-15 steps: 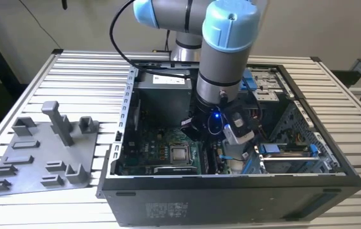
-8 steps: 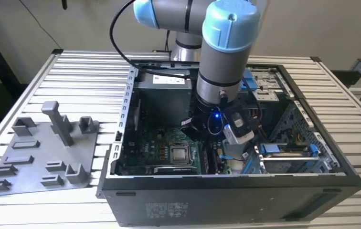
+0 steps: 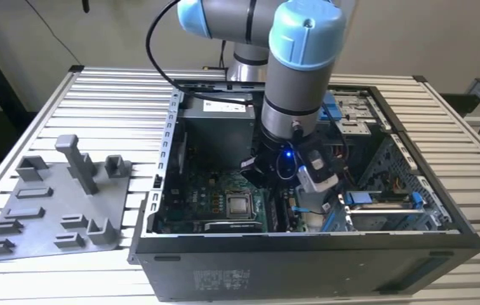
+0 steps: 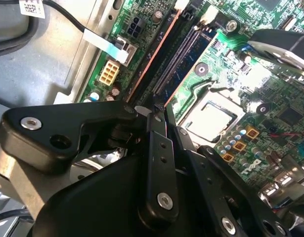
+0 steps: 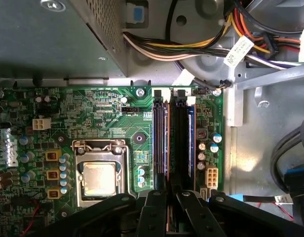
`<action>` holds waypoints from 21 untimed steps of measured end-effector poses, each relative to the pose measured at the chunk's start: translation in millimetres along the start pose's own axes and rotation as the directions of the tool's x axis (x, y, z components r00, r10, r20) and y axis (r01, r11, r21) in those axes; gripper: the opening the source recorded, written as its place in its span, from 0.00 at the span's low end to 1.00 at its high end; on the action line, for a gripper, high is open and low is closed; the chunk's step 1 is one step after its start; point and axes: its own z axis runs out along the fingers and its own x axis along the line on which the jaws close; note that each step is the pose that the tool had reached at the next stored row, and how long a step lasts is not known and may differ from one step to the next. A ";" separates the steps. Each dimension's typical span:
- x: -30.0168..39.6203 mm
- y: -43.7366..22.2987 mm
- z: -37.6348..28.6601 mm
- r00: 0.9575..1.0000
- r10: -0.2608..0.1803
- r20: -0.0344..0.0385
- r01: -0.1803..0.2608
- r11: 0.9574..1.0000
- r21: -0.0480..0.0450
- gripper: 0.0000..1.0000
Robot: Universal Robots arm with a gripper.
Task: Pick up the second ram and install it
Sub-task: 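Insert the second ram into the second slot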
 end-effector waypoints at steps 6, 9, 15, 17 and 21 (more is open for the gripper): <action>-1.7 0.1 1.0 1.000 -0.015 0.000 0.015 1.000 -0.001 0.14; -1.8 0.0 5.4 1.000 -0.015 0.000 0.015 1.000 -0.001 0.14; -1.8 0.0 8.1 1.000 -0.015 0.000 0.015 1.000 -0.001 0.14; -1.8 0.0 8.3 1.000 -0.015 0.000 0.015 1.000 -0.001 0.14; -1.7 0.0 8.8 1.000 -0.015 0.000 0.015 1.000 -0.001 0.14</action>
